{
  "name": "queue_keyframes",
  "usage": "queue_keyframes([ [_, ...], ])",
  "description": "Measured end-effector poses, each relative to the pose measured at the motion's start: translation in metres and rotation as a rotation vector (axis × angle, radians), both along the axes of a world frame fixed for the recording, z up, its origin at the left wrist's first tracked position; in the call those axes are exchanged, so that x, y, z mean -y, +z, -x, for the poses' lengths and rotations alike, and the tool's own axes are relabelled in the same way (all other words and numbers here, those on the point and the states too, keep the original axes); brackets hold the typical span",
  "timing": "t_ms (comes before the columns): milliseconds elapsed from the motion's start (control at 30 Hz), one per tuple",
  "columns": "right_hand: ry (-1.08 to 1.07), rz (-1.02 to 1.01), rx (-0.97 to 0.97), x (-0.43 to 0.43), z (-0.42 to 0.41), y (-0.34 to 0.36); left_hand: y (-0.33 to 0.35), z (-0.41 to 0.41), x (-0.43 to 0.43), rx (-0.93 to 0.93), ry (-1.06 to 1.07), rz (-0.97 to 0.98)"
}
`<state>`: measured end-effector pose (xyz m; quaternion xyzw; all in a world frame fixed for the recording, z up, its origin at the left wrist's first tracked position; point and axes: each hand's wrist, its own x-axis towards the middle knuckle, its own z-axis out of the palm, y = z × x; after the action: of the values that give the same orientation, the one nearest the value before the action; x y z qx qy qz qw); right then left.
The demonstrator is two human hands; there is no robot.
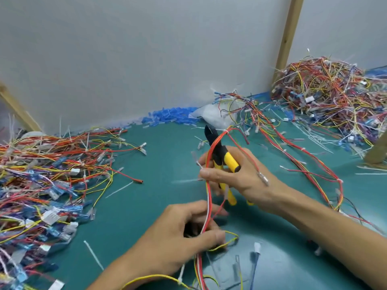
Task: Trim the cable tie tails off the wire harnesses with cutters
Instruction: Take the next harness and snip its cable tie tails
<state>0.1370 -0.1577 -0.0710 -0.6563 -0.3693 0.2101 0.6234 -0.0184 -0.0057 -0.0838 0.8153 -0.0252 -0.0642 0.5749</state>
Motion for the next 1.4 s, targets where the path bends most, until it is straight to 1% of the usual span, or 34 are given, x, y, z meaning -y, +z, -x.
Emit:
queue_keyframes([
  [33,-0.036,0.009,0.053,-0.002,0.000,-0.001,0.000,0.000,-0.001,-0.024,-0.009,0.070],
  [100,-0.048,-0.024,0.043,-0.003,-0.001,0.000,0.004,0.000,-0.008,-0.061,-0.019,0.210],
  [133,-0.061,-0.054,0.006,-0.002,-0.002,0.002,0.007,-0.001,-0.012,-0.071,-0.024,0.254],
  [167,-0.094,-0.065,0.015,-0.001,-0.005,0.004,0.008,0.000,-0.016,-0.074,-0.034,0.270],
  [200,-0.151,-0.048,0.095,0.001,-0.008,0.007,0.008,-0.001,-0.017,-0.071,-0.032,0.267],
  [267,-0.290,0.054,0.323,0.005,-0.015,0.009,0.006,0.000,-0.014,-0.026,0.044,0.200],
  [333,-0.379,0.104,0.397,0.010,-0.024,0.009,0.002,0.002,-0.012,0.073,0.169,0.053],
  [400,-0.459,0.107,0.395,0.014,-0.034,0.011,0.002,0.003,-0.012,0.134,0.192,-0.052],
  [467,-0.544,0.132,0.407,0.018,-0.041,0.016,0.003,0.002,-0.014,0.133,0.194,-0.080],
  [567,-0.556,0.129,0.327,0.025,-0.047,0.020,0.003,0.002,-0.012,0.169,0.265,-0.099],
  [600,-0.559,0.134,0.302,0.026,-0.048,0.021,0.000,0.001,-0.012,0.222,0.304,-0.157],
  [667,-0.567,0.137,0.289,0.026,-0.048,0.021,-0.004,-0.001,-0.012,0.332,0.395,-0.336],
  [700,-0.565,0.128,0.283,0.026,-0.047,0.022,-0.004,-0.002,-0.013,0.360,0.432,-0.405],
  [767,-0.555,0.107,0.273,0.026,-0.046,0.023,-0.004,-0.004,-0.018,0.399,0.446,-0.489],
  [800,-0.551,0.099,0.271,0.026,-0.046,0.023,-0.004,-0.005,-0.020,0.410,0.443,-0.498],
  [867,-0.543,0.087,0.265,0.026,-0.047,0.022,-0.006,-0.005,-0.024,0.393,0.463,-0.416],
  [967,-0.517,0.061,0.250,0.025,-0.045,0.021,-0.006,-0.007,-0.027,0.310,0.467,-0.172],
  [1100,-0.459,0.049,0.250,0.023,-0.042,0.019,-0.003,-0.010,-0.027,0.251,0.445,0.037],
  [1400,-0.404,0.087,0.285,0.020,-0.040,0.014,-0.003,-0.010,-0.033,0.207,0.391,0.177],
])
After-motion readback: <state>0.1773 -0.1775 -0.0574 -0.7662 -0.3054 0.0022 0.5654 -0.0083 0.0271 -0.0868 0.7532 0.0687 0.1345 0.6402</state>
